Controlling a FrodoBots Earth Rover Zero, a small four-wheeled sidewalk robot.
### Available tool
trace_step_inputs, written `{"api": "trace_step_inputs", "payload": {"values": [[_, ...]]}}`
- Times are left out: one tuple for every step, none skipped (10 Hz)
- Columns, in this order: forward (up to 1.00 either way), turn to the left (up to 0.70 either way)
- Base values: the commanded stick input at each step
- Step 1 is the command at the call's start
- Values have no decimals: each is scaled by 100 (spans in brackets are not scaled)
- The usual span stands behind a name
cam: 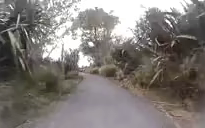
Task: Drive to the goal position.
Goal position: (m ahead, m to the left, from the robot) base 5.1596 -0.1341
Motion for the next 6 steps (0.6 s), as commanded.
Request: {"api": "trace_step_inputs", "payload": {"values": [[100,0],[100,0],[100,0],[100,0],[100,0],[100,0]]}}
